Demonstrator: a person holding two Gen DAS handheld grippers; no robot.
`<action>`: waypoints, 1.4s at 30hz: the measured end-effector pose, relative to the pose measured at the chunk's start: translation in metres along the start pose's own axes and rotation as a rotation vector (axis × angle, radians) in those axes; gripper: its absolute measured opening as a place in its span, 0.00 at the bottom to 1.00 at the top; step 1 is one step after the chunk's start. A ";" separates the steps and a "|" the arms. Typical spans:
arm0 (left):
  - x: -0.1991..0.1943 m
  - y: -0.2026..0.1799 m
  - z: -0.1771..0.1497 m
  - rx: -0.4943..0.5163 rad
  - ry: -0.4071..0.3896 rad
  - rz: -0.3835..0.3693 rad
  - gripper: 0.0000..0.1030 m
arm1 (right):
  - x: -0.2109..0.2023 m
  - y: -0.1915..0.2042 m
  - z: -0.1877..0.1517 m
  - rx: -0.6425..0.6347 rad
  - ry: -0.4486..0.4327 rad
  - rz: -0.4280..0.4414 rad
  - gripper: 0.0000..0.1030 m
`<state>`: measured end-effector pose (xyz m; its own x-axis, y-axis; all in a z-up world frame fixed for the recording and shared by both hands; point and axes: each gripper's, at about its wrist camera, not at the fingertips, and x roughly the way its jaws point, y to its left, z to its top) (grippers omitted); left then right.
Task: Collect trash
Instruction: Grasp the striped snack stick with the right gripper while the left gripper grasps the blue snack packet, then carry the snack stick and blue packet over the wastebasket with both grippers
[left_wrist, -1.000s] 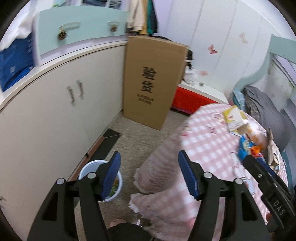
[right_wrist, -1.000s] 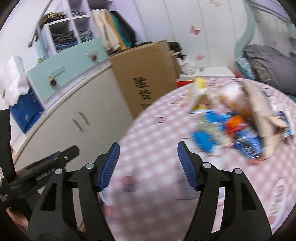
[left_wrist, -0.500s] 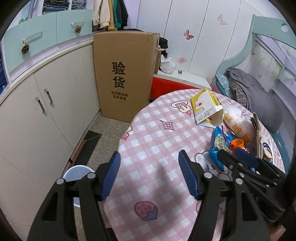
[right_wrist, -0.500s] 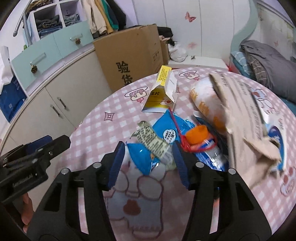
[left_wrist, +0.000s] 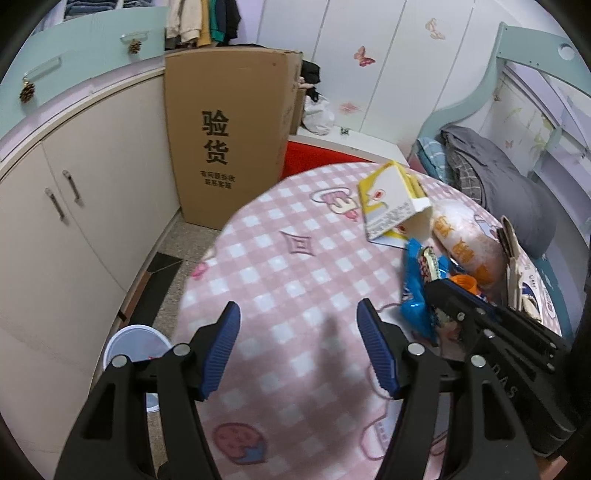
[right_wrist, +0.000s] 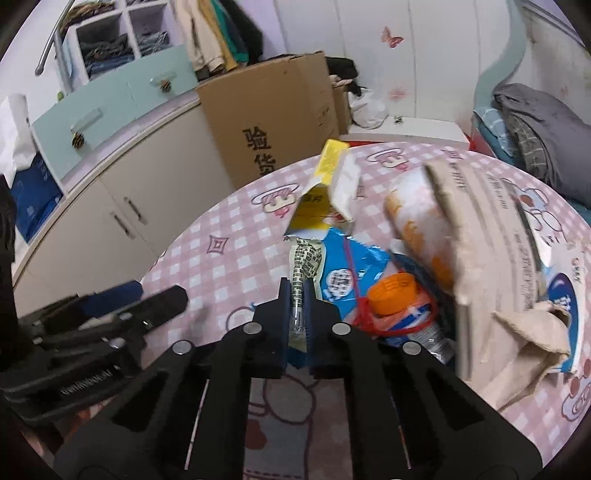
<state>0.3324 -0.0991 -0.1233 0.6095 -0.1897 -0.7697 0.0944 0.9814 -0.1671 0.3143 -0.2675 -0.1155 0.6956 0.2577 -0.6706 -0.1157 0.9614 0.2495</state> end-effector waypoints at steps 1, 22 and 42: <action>0.002 -0.003 0.000 -0.001 0.006 -0.009 0.63 | -0.003 -0.003 0.001 0.011 -0.011 0.000 0.07; 0.037 -0.076 -0.002 0.122 0.032 -0.069 0.56 | -0.033 -0.037 0.006 0.153 -0.108 0.036 0.06; -0.042 -0.006 -0.013 0.089 -0.126 -0.034 0.17 | -0.053 0.038 -0.003 0.060 -0.119 0.099 0.06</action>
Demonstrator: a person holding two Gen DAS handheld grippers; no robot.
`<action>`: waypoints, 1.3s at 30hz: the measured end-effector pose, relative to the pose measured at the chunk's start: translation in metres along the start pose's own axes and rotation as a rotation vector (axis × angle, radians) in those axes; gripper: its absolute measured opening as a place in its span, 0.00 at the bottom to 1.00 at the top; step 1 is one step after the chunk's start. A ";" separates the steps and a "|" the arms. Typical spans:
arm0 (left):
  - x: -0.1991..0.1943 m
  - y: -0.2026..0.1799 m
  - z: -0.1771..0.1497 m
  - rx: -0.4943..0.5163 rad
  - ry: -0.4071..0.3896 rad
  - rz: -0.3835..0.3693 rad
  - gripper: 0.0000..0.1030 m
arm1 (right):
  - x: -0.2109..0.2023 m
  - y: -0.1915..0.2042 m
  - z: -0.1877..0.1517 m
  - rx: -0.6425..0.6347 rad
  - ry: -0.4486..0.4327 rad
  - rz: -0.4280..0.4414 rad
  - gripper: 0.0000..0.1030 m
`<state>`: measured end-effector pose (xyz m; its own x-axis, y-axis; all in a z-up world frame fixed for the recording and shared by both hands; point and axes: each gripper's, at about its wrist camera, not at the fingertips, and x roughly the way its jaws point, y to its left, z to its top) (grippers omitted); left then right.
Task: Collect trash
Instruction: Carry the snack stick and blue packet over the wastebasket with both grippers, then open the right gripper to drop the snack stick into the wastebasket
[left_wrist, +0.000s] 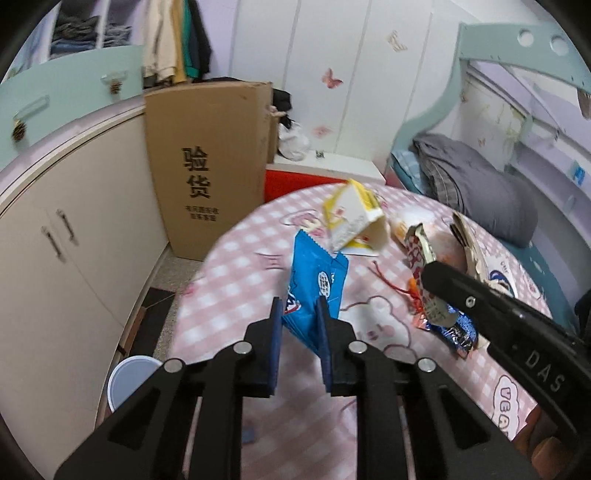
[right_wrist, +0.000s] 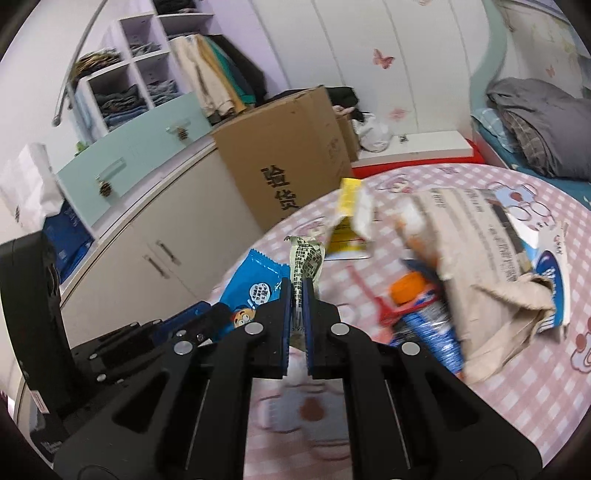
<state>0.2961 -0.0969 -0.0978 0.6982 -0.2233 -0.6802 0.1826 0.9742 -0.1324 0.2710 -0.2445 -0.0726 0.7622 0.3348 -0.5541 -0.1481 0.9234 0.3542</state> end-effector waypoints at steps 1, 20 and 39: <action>-0.006 0.007 -0.001 -0.014 -0.009 0.006 0.17 | -0.001 0.009 0.000 -0.010 -0.001 0.006 0.06; -0.095 0.207 -0.030 -0.308 -0.097 0.263 0.17 | 0.073 0.208 -0.028 -0.218 0.126 0.217 0.06; -0.078 0.361 -0.078 -0.514 0.002 0.495 0.17 | 0.215 0.292 -0.101 -0.267 0.347 0.249 0.48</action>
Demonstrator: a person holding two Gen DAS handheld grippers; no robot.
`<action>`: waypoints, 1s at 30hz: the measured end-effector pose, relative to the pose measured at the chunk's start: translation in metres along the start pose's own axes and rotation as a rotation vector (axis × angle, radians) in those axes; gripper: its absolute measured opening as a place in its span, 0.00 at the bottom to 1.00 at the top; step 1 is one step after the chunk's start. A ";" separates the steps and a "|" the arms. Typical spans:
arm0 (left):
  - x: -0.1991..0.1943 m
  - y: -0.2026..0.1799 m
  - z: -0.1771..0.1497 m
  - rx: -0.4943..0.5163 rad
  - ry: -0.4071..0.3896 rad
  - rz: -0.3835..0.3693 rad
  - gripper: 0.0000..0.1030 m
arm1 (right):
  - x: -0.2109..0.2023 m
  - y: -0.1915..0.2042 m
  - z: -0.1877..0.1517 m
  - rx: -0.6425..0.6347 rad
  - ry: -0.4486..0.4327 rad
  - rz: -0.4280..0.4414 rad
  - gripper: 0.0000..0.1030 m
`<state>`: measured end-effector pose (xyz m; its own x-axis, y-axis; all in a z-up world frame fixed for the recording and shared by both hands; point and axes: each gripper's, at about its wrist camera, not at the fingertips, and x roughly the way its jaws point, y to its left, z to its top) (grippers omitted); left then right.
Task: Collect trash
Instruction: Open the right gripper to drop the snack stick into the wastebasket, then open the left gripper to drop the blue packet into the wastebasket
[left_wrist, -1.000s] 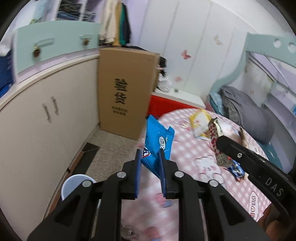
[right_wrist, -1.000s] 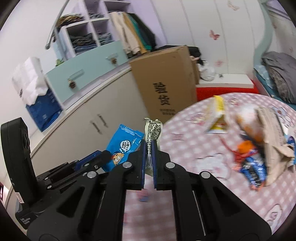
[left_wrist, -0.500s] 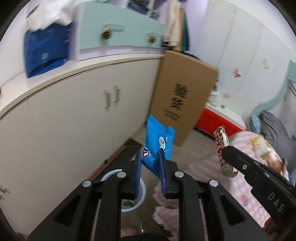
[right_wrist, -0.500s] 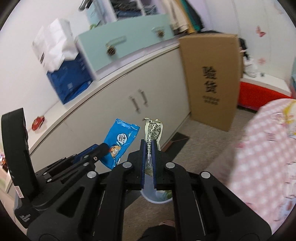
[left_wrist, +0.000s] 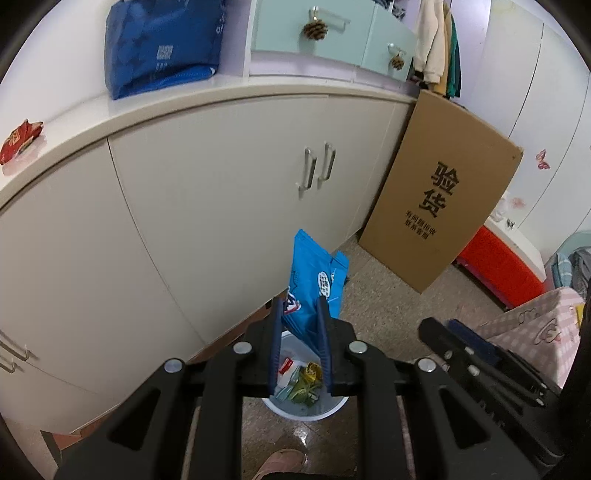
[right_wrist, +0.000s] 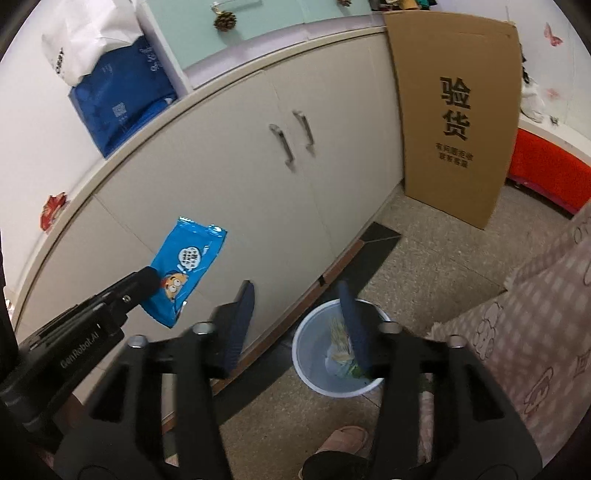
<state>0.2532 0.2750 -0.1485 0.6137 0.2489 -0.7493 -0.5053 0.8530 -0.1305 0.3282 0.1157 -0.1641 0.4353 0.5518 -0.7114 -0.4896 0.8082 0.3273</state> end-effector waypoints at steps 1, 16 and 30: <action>0.003 0.001 0.000 0.000 0.006 0.000 0.17 | -0.001 -0.002 -0.001 0.003 0.004 0.003 0.48; 0.008 -0.020 -0.007 0.029 0.030 -0.031 0.17 | -0.027 -0.008 -0.001 0.013 -0.054 -0.038 0.53; 0.015 -0.035 -0.001 0.046 0.034 -0.040 0.17 | -0.051 -0.024 0.002 0.064 -0.170 -0.089 0.59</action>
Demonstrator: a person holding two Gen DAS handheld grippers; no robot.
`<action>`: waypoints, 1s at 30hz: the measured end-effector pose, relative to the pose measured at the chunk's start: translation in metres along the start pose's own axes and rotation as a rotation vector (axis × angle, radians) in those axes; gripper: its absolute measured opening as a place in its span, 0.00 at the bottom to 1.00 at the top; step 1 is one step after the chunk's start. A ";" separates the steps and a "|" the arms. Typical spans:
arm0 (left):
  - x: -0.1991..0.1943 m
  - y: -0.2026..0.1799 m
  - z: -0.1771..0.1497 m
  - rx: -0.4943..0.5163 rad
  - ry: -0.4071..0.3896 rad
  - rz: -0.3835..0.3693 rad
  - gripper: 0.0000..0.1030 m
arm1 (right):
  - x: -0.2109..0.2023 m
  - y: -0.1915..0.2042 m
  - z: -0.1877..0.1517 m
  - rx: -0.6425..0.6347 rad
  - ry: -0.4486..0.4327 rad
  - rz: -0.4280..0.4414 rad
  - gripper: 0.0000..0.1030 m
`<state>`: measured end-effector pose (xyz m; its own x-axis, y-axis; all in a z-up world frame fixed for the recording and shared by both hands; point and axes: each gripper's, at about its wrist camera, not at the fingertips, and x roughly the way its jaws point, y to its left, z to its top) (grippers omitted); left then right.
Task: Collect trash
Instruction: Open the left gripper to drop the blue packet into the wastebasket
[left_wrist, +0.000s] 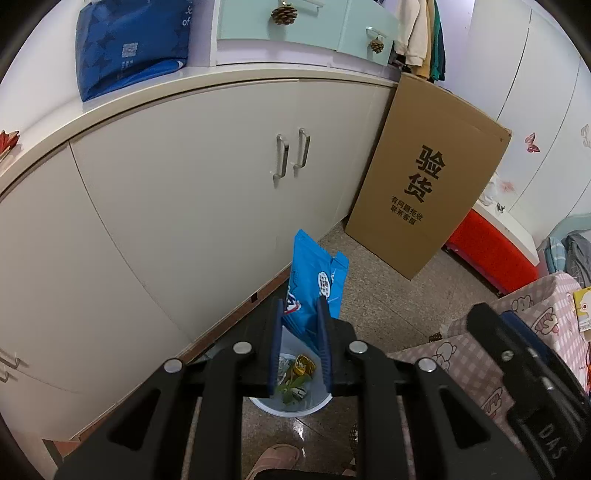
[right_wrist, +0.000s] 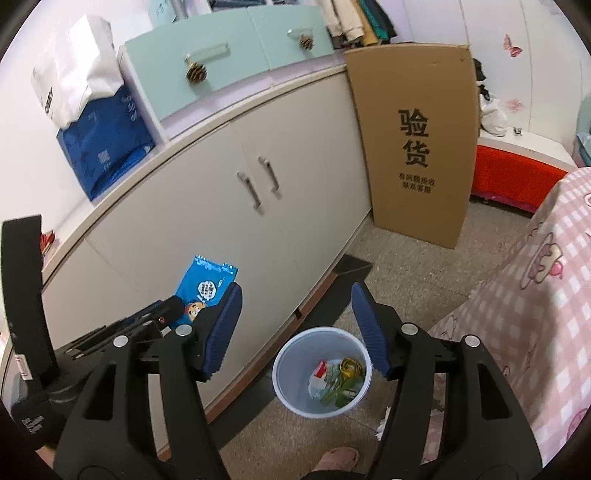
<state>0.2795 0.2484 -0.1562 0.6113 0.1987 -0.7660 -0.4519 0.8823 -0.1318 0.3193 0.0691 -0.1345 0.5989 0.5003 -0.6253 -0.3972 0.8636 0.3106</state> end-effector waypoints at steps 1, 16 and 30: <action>0.001 -0.001 0.000 0.000 -0.001 0.001 0.17 | -0.001 -0.002 0.000 0.003 -0.006 -0.002 0.59; -0.012 -0.014 -0.004 -0.007 -0.016 0.013 0.59 | -0.019 -0.014 -0.002 0.032 -0.020 -0.015 0.60; -0.082 -0.060 -0.019 0.054 -0.085 -0.100 0.61 | -0.111 -0.047 -0.007 0.079 -0.137 -0.054 0.62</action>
<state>0.2441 0.1712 -0.0979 0.7055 0.1423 -0.6943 -0.3516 0.9208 -0.1686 0.2662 -0.0271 -0.0849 0.7091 0.4526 -0.5406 -0.3095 0.8888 0.3381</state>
